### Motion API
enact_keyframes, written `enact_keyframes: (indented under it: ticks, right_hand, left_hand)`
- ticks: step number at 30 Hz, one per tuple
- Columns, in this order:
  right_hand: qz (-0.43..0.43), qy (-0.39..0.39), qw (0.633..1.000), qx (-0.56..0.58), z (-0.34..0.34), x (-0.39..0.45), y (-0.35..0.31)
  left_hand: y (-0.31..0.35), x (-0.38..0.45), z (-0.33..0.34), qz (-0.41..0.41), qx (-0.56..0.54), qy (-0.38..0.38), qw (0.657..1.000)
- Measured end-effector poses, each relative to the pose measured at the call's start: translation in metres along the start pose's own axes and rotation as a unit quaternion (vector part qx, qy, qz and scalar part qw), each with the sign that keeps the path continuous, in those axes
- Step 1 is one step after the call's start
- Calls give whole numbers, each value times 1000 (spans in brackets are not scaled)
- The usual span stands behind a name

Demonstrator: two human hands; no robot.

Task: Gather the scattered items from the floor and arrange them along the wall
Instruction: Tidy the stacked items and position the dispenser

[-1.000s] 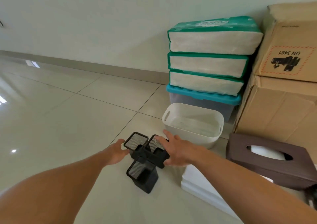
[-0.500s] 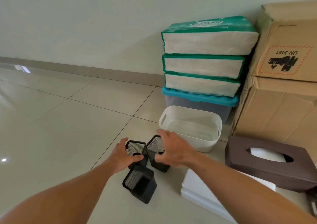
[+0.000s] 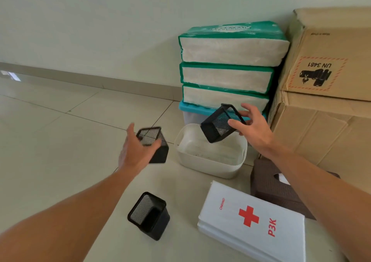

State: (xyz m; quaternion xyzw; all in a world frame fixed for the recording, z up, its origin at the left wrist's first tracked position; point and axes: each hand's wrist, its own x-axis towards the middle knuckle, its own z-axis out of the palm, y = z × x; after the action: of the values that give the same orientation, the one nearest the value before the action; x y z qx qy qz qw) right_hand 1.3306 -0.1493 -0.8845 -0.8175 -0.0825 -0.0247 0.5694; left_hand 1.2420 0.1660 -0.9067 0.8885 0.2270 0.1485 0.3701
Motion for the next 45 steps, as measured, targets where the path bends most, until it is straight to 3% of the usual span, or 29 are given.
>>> enact_keyframes:
  ticks: [3, 8, 16, 21, 23, 31, 37, 42, 45]
  right_hand:
    - [22, 28, 999, -14, -5, 1, 10]
    - [39, 36, 995, -90, -6, 0, 26]
    - [81, 40, 985, -150, -9, 9, 43]
    - [101, 12, 975, -198, -5, 13, 52]
    - [90, -15, 964, -248, 1, 16, 54]
    - [1, -130, 885, -446, 4, 30, 39]
    - [87, -194, 925, -315, 16, 36, 42]
    - [153, -170, 908, -350, 25, 32, 59]
    - [131, -117, 877, -447, 31, 28, 66]
  left_hand:
    - [44, 13, 13, 55, -74, 7, 996]
    - [94, 9, 69, 91, -169, -83, 978]
    - [86, -2, 135, 94, -38, -166, 981]
    - [65, 5, 149, 142, 83, -234, 958]
    - [62, 6, 150, 130, 121, -235, 956]
    - [58, 16, 158, 44, 74, -261, 962]
    - [59, 25, 160, -4, 124, -317, 940]
    - [63, 27, 155, -26, 125, -421, 898]
    - [63, 24, 158, -18, 131, -402, 906]
